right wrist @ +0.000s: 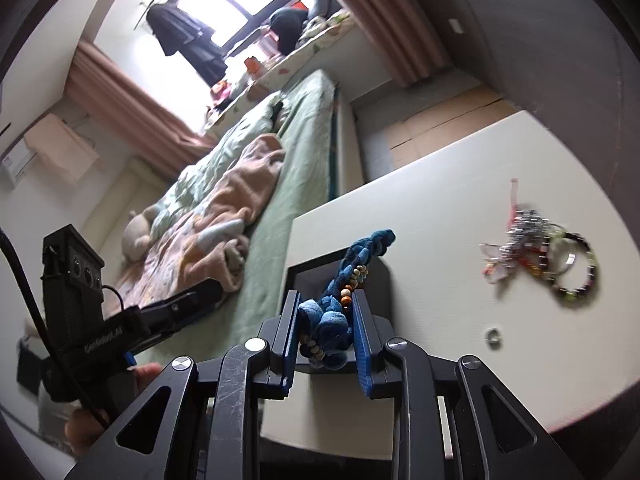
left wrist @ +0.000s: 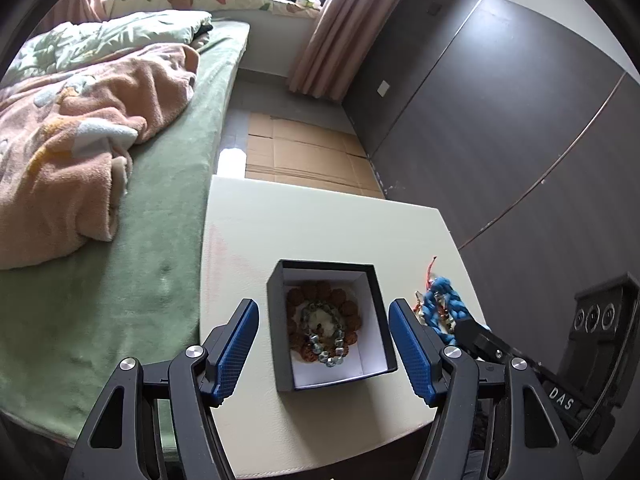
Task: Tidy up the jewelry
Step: 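Lower the blue knotted bracelet into the box and open the right gripper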
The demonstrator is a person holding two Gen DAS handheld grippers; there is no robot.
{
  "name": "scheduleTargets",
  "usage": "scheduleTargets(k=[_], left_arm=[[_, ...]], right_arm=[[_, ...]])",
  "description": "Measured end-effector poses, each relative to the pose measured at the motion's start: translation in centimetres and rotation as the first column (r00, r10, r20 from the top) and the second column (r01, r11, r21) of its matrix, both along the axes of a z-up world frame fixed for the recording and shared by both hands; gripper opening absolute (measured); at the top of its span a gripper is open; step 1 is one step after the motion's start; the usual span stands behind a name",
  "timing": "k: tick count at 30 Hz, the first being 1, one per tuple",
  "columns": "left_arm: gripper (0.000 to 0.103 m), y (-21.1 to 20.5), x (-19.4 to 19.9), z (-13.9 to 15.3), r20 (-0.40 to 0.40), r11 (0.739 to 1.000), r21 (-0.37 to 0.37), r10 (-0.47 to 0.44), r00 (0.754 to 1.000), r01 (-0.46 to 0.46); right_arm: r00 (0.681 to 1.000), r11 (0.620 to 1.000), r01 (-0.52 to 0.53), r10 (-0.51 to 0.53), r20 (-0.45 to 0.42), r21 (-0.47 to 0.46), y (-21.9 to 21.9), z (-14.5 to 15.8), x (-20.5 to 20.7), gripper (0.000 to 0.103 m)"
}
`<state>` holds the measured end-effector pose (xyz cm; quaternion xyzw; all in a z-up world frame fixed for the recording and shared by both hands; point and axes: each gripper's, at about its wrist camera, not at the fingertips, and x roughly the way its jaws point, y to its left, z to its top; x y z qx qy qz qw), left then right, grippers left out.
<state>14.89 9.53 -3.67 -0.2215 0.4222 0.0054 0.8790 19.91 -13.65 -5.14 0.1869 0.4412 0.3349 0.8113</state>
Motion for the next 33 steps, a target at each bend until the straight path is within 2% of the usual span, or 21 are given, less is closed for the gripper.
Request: scheduleTargets(k=[5,7,8,9,13,17,20,23,27,33], left_arm=[[0.069,0.9,-0.6,0.1,0.014,1.0,0.002,0.02,1.0,-0.02],[0.069,1.4,-0.9,0.2,0.027,0.999,-0.005,0.033,0.999,-0.033],[0.069,1.5,-0.9,0.1,0.028,0.999,-0.003,0.036,0.999,-0.036],[0.069,1.5,-1.0,0.1,0.028,0.999,0.0,0.04,0.999,-0.04],[0.072,1.3,-0.8,-0.3,0.018,0.999,-0.002,0.035,0.999,-0.035],[0.072,0.3,-0.2,-0.3,0.026,1.0,0.027,0.012,1.0,-0.013],[0.072,-1.2,0.9,-0.5,0.057,0.999,0.023,-0.045,0.997,0.044],[0.072,-3.2,2.7,-1.2,0.006,0.995,0.04,-0.092,0.996,0.091],[0.072,-6.6,4.6,-1.1,-0.006,0.982,0.076,-0.175,0.985,0.175],[0.072,-10.6,8.9,-1.6,-0.055,0.942,0.082,-0.323,0.945,0.327]], right_arm=[[0.997,0.997,-0.072,0.072,-0.007,0.002,2.8,0.1,1.1,0.029],[0.994,0.994,-0.11,0.11,-0.015,-0.016,3.9,0.1,1.6,0.046],[0.99,0.991,-0.134,0.133,-0.046,-0.026,4.4,-0.2,2.1,0.062],[0.989,0.99,-0.139,0.137,-0.063,-0.032,4.4,-0.3,2.4,0.066],[0.994,0.994,-0.105,0.104,-0.03,-0.039,2.7,0.4,2.7,0.066],[0.999,0.999,-0.033,0.032,-0.02,-0.017,-1.6,1.0,3.1,0.067],[1.0,0.998,0.021,-0.022,-0.008,-0.053,-5.0,1.5,3.0,0.067],[0.995,0.994,0.09,-0.092,-0.036,-0.062,-8.7,1.2,3.3,0.067],[0.98,0.981,0.168,-0.177,-0.091,-0.099,-12.3,-0.1,3.8,0.067],[0.961,0.968,0.229,-0.241,-0.136,-0.1,-15.2,-2.2,6.3,0.067]])
